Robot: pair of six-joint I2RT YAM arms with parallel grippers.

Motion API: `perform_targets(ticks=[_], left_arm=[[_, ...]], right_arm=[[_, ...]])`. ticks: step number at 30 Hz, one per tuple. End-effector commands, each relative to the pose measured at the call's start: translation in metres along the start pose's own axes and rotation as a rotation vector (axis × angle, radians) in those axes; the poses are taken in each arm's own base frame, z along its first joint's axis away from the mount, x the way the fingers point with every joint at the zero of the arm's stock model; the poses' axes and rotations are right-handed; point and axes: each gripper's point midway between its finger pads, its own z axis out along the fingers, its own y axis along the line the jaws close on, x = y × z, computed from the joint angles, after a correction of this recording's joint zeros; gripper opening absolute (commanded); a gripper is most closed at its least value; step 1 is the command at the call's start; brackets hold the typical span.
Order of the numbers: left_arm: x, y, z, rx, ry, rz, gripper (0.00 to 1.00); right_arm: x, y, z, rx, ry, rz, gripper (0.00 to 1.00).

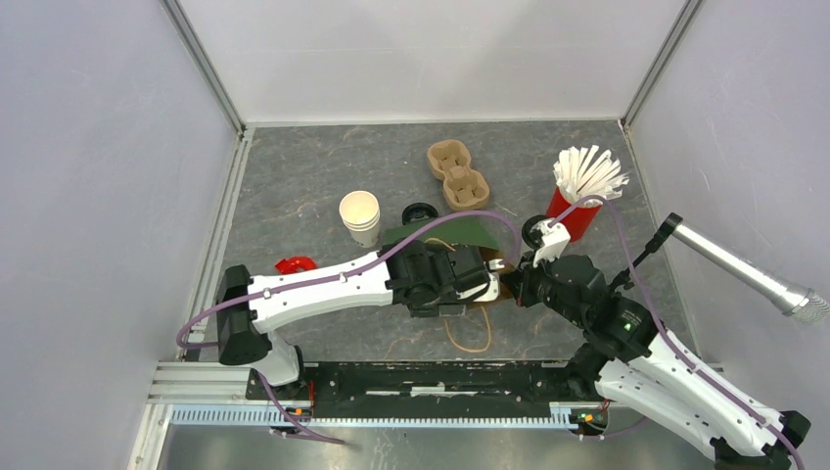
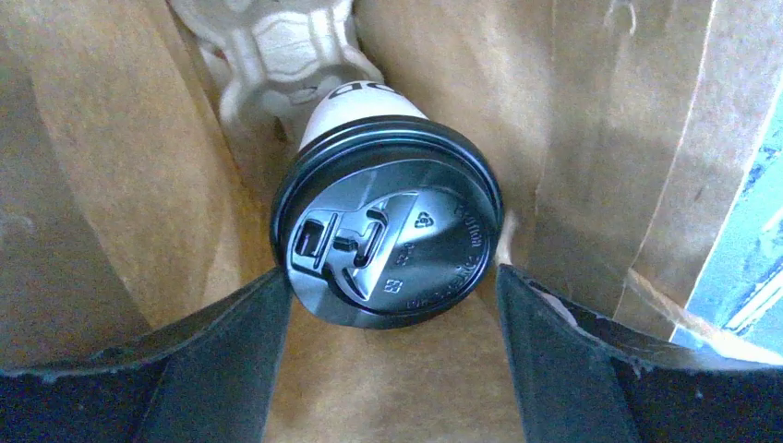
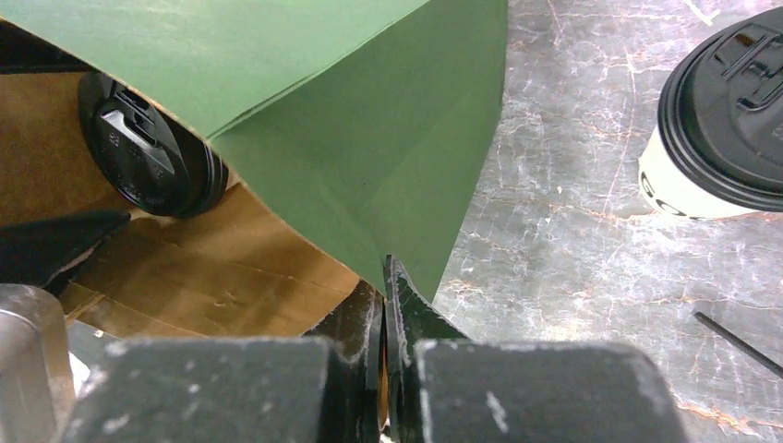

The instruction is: Pack the takeout coffee

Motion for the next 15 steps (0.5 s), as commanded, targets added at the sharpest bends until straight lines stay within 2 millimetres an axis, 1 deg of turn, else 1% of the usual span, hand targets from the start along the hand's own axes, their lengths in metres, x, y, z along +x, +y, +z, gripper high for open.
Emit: perform_targets(ticks=[1,2,3,6,11,15], left_arm=[[-0.001,0.001,-0.008,-0.022,-0.054,-0.07,0.37],[0.0,0.005,-0.008,-0.045,-0.046,-0.065,0.38],[0.001,0.009,-0.008,-0.069,-0.039,-0.061,0.41],[0.001,0.016,-0.008,-0.104,-0.025,-0.037,0.4],[-0.003,0.017,-0.004,-0.104,-0.017,-0.013,0.39],[-0.005,0.018,-0.006,-0.103,-0.027,-0.005,0.39]], right_arm=[[0.001,0.006,0.003,-0.043,-0.021,-0.02,0.0],[-0.001,0.006,0.002,-0.046,-0.025,-0.023,0.0],[-0.003,0.008,0.002,-0.049,-0.026,-0.025,0.0],[-0.006,0.011,0.001,-0.057,-0.026,-0.024,0.0],[-0.012,0.013,0.0,-0.062,-0.036,-0.013,0.0],[-0.026,0.021,-0.003,-0.073,-0.057,0.009,0.0]])
